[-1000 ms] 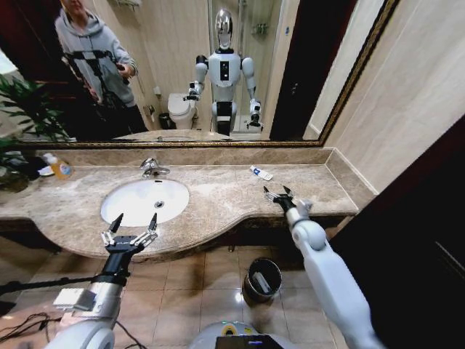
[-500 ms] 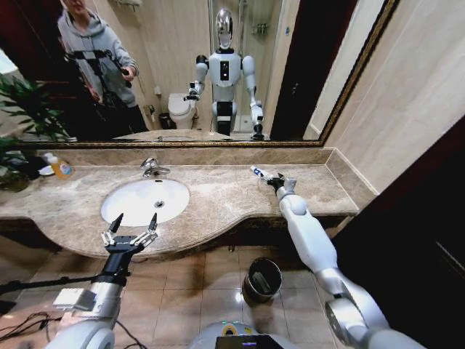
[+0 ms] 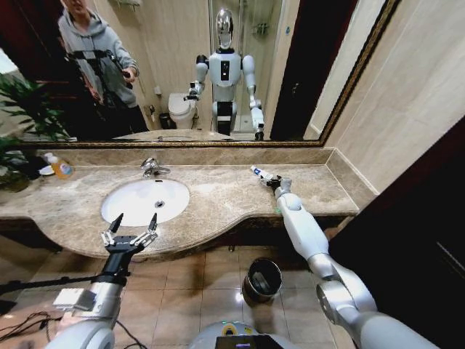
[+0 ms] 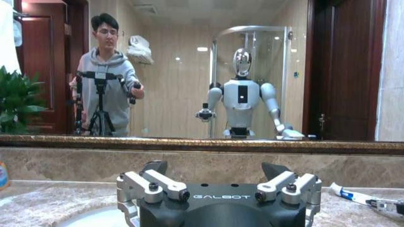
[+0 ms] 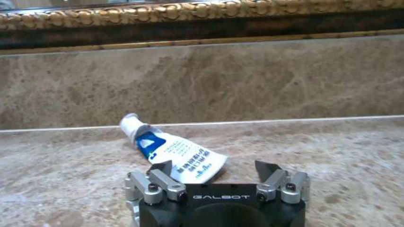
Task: Pick up the trash from the sink and place it in the trash bin.
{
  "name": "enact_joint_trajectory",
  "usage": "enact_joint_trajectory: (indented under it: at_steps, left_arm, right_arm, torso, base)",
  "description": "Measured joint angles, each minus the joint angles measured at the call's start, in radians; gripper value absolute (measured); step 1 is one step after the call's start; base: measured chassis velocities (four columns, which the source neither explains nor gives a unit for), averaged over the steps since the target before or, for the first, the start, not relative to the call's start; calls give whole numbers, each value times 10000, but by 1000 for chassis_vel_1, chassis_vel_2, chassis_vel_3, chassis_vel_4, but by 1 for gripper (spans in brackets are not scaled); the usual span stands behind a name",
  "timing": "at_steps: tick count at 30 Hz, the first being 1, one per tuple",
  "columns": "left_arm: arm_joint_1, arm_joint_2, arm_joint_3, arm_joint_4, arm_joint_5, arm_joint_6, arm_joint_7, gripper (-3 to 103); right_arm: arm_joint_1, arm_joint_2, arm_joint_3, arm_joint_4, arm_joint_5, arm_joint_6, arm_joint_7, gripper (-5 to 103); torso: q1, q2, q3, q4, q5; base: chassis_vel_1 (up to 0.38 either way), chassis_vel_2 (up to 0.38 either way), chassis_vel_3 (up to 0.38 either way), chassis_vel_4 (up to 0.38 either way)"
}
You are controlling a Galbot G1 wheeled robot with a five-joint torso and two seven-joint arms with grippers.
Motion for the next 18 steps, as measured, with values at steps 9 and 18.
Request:
enact_joint_trajectory:
  at_steps: [9, 18]
  left_arm:
    - [0, 0, 0, 0, 0, 0, 0, 100]
    - [0, 0, 0, 0, -1, 0, 0, 100]
  right_arm:
    - [-92, -20, -45, 169, 184, -11, -105, 65]
    - [-88, 58, -84, 403, 180, -30, -117, 41]
  torso:
    - [0, 0, 0, 1, 0]
    - [0, 0, 0, 2, -1]
  base:
    - [0, 0, 0, 0]
    - [0, 0, 0, 0]
